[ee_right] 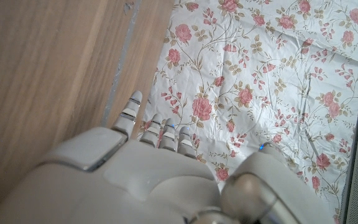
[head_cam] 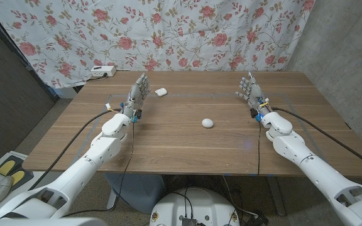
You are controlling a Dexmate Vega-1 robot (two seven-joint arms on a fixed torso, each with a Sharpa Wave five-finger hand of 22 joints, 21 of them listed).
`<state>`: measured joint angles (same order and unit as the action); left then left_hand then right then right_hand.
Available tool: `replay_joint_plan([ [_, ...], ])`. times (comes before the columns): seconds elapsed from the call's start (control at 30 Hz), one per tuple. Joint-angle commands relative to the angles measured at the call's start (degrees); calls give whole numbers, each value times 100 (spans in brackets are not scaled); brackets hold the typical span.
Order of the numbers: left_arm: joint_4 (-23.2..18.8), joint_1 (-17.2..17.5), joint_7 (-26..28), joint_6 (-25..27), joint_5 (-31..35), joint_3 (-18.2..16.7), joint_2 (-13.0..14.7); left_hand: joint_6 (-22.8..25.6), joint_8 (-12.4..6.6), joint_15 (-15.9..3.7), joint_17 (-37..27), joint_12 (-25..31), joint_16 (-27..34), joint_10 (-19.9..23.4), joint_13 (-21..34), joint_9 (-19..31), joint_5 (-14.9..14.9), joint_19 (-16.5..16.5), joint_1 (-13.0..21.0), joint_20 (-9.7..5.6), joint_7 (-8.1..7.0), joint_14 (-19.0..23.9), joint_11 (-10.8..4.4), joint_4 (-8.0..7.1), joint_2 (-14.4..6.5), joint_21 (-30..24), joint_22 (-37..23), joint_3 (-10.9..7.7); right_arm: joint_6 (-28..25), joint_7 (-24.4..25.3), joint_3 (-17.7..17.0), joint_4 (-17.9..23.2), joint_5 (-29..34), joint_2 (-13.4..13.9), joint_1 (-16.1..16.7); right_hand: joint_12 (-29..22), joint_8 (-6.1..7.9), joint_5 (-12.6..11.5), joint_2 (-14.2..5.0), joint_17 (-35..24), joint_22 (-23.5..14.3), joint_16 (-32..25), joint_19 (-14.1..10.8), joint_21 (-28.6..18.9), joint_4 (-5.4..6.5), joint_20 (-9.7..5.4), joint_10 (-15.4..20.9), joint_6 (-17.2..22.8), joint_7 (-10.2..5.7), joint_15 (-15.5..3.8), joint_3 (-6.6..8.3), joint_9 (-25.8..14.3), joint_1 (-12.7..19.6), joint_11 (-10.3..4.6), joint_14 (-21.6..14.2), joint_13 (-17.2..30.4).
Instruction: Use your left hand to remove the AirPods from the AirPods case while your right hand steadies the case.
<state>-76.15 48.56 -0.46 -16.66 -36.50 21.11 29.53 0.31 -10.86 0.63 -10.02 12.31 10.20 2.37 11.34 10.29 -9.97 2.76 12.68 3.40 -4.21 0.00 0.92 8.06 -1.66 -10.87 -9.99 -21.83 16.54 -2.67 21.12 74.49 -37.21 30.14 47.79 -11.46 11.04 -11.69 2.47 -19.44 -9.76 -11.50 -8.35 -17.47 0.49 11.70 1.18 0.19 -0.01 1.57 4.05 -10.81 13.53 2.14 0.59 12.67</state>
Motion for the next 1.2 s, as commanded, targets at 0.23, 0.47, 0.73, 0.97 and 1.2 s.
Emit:
replay_joint_plan([
  [0.23, -117, 93, 152, -187, 77, -76, 2, 4, -18, 53, -19, 29, 40, 41, 27, 13, -32, -14, 74, 41, -46, -3, -21, 5, -5, -25, -9, -42, -123, -83, -19, 100, 7, 120, -84, -33, 28, -23, -12, 2, -19, -20, 16, 15, -1, 41, -13, 14, 2, 40, 42, -20, 62, 61, 17, 7],
  [0.47, -97, 114, 238, -273, 186, -82, 17, -3, -12, 43, -19, 25, 37, 33, 27, 13, -32, -14, 81, 38, -49, -12, -25, 8, -6, -25, -9, -43, -169, 77, -7, 214, 93, 127, -80, -32, 27, -21, -16, 16, -20, -19, 17, 32, -4, 40, -18, 13, -1, 40, 41, -20, 63, 61, 21, 4],
  [0.73, -384, 241, 703, -171, 491, -51, 56, -12, -7, 42, -19, 20, 29, 22, 26, 13, -31, -21, 88, 21, -52, -34, -20, 11, -8, -22, -8, -46, -132, 67, -8, 198, 144, 152, -120, -34, 27, -20, -18, 35, -20, -14, 19, 56, -13, 40, -15, 12, -2, 48, 40, -20, 71, 73, 36, 0],
  [0.97, -734, 396, 1178, -21, 745, -60, 86, -12, -6, 44, -18, 25, 28, 33, 26, 13, -32, -22, 97, 17, -47, -41, -14, 14, -12, -22, -8, -49, -139, -21, -5, 157, 178, 220, -189, -33, 25, -19, -24, 49, -20, -8, 35, 80, -20, 44, -19, 5, -4, 45, 42, -19, 81, 65, 55, -2],
  [1.2, -795, 407, 1344, 38, 872, -3, 15, -15, -3, 51, -18, 41, 31, 75, 28, 14, -32, -16, 106, 10, -33, -38, -14, 16, -16, -24, -8, -52, -56, -9, -26, 224, 277, 328, -131, -31, 22, -18, -32, 68, -20, -4, 51, 109, -33, 44, -26, -5, -6, 25, 47, -19, 99, 31, 71, -5],
])
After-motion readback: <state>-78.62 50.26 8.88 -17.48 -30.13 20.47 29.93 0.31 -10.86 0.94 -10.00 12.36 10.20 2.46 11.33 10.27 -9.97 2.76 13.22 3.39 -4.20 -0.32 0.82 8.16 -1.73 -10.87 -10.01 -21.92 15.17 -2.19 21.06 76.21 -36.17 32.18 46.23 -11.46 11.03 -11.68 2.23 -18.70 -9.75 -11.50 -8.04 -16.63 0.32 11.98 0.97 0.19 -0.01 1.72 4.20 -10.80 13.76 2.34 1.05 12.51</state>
